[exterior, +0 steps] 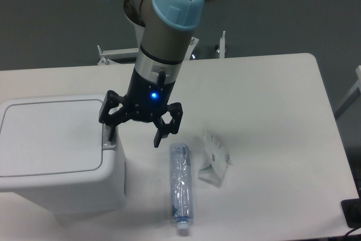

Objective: Open the trash can
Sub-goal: 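Lift the gripper to flip the trash can lid up, then move the gripper away from the opened lid toward the water bottle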

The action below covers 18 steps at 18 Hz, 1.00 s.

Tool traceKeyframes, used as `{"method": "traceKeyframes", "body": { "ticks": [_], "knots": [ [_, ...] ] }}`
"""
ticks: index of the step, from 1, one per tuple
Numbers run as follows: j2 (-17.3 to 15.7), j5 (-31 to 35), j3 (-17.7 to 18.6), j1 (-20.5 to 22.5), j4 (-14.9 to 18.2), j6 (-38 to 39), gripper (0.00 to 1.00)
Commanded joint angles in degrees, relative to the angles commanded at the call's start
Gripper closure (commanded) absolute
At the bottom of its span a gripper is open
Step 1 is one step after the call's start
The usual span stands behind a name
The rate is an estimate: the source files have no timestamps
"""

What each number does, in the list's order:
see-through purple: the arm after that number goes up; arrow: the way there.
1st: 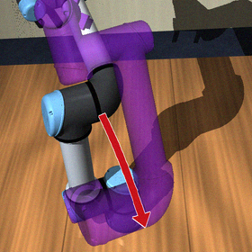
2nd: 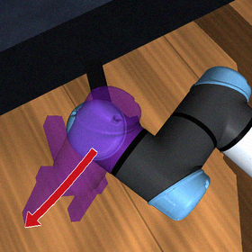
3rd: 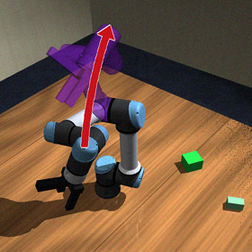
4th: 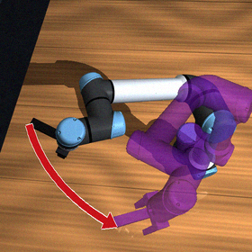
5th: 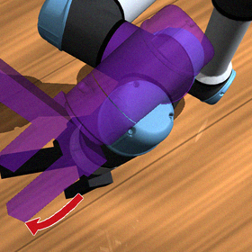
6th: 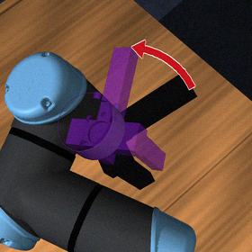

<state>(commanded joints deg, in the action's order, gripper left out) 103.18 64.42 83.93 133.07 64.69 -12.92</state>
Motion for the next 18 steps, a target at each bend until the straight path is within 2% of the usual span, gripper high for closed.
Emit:
{"method": "traceKeyframes", "body": {
  "ticks": [18],
  "knots": [
    [0.6, 1.0, -0.3, -0.9, -0.2, 0.2, 0.00]
  ]
}}
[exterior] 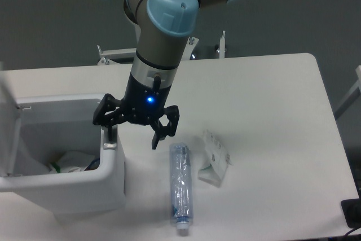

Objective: Open the trash can
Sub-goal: 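Move the gripper away from the opened lid toward the water bottle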

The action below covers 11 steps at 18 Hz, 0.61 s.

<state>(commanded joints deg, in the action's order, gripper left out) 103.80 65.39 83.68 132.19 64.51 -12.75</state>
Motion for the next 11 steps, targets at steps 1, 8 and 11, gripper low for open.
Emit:
{"method": "traceKeyframes", "body": {
  "ticks": [1, 8, 11],
  "knots": [
    [0.1, -0.3, -0.4, 0.0, -0.3, 0.5, 0.00],
    [-0.5, -0.4, -6.2, 3.1, -2.7, -0.6, 0.00],
    [-1.0, 7.3, -8.4, 4.9, -2.5, -1.7, 0.00]
  ]
}}
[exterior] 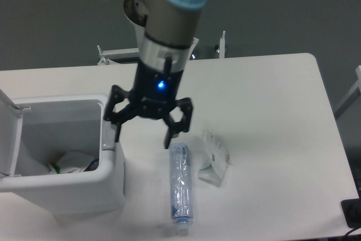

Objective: Open the trash can
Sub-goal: 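Move the gripper away from the opened lid toward the water bottle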

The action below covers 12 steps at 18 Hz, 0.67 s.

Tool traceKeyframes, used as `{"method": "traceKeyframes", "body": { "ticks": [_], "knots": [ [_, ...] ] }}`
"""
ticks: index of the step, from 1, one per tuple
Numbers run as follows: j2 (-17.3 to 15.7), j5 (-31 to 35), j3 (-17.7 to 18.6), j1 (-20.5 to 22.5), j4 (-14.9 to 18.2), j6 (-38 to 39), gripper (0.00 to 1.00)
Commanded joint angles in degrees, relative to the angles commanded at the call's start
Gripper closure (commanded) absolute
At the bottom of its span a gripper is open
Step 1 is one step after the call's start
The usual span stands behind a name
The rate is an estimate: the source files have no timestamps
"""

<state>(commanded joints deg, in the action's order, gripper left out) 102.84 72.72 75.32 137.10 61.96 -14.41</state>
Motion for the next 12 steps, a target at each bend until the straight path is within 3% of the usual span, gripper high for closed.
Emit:
{"method": "traceKeyframes", "body": {
  "ticks": [2, 4, 9, 12],
  "knots": [
    [-0.5, 5.0, 0.6, 1.9, 1.0, -1.7, 0.00],
    [-1.2, 5.6, 1.1, 3.5, 1.8, -3.3, 0.00],
    [-2.5, 11.3, 3.0, 8.8, 11.4, -19.8, 0.00],
    [-4.7, 11.7, 5.0, 11.0, 12.4, -26.3, 0.00]
  ]
}}
